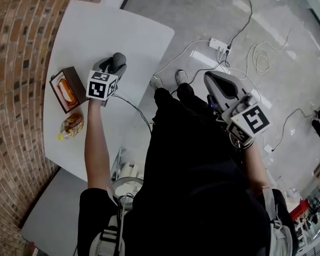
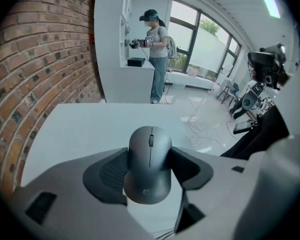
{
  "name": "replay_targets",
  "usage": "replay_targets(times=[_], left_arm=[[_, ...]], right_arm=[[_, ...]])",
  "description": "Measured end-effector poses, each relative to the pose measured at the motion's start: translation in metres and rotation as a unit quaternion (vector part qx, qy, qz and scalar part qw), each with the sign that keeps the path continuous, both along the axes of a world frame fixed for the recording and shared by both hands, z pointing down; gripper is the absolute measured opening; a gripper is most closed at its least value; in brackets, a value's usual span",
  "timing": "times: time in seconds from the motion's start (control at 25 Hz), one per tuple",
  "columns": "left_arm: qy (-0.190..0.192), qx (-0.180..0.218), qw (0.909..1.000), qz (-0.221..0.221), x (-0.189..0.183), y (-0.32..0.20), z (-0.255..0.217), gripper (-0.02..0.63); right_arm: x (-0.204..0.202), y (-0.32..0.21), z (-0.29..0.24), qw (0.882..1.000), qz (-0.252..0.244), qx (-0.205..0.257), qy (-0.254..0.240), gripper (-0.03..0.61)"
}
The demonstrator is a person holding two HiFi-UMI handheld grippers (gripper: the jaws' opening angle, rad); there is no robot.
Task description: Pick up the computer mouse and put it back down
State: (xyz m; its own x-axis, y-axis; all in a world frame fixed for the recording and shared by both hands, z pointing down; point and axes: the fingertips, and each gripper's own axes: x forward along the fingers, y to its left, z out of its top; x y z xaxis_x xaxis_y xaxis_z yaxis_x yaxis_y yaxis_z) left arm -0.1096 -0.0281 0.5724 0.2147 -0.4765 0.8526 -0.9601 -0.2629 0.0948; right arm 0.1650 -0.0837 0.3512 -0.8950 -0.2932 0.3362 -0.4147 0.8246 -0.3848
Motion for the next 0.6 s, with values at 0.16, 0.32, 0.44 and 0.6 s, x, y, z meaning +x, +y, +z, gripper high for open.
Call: replay_targets(times=[0.16,0.32,0.44,0.6], left_arm=[[0.031,0.033,0.9982,-0.04,0.001,0.009,-0.018,0.282],[0.051,0.069,0.9929,-0.082,0.0,0.016,-0.037,0.282],[0.07,0.092,0.9883,-0.099,0.001,0.025,-0.053,0.282],[0.084,0.13,0.9791,-0.131,-0.004,0.034,-0.079,0.282]], right_arm=[[-0.005,0.0,-0.001,1.0,-0.019,0.001,0.004,0.017],[-0.012,-0.003,-0.003,0.999,-0.043,0.01,0.007,0.017],[-0.019,0.001,-0.006,0.998,-0.055,0.012,0.005,0.015],[-0.028,0.006,-0.005,0.997,-0.079,0.012,0.005,0.015]])
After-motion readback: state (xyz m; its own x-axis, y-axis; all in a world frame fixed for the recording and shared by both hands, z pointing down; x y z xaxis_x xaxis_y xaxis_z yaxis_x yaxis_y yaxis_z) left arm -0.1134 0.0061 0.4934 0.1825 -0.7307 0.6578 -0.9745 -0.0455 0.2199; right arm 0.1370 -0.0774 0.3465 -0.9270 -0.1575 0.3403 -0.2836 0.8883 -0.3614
